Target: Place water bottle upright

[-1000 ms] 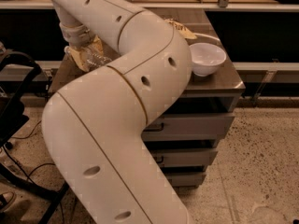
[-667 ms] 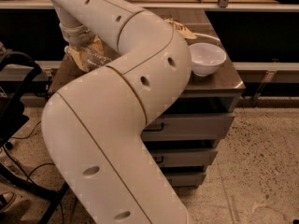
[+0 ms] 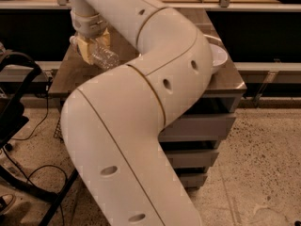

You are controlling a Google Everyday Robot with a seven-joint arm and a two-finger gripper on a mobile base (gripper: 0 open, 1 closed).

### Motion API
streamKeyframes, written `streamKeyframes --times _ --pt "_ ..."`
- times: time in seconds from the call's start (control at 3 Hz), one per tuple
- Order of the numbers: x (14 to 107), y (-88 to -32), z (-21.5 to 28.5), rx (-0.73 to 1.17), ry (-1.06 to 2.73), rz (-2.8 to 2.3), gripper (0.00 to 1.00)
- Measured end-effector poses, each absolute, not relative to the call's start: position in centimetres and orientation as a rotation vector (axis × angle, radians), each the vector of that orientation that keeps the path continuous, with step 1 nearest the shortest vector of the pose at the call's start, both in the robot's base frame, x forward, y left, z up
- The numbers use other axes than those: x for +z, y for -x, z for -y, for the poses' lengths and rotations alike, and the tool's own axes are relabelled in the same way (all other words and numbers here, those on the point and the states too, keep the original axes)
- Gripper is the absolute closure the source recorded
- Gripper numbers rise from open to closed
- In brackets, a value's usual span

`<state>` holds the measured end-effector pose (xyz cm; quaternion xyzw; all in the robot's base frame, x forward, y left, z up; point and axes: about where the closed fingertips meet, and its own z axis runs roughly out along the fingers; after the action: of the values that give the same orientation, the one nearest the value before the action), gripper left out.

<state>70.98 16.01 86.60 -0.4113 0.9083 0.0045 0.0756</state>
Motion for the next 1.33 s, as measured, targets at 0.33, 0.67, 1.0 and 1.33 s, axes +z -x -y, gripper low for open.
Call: streamKeyframes --times 0.33,0.67,1.0,1.33 --pt "89.9 -70.5 -13.5 0.198 1.101 -2.682 1.00" --pt "94.0 -68.8 -9.7 0.408 0.942 -2.527 1.00" --pt "95.9 -65.8 -8.1 0.466 0.901 -2.392 1.00" --pt "93.8 -63.5 -7.2 0.483 0.906 -2.308 1.00"
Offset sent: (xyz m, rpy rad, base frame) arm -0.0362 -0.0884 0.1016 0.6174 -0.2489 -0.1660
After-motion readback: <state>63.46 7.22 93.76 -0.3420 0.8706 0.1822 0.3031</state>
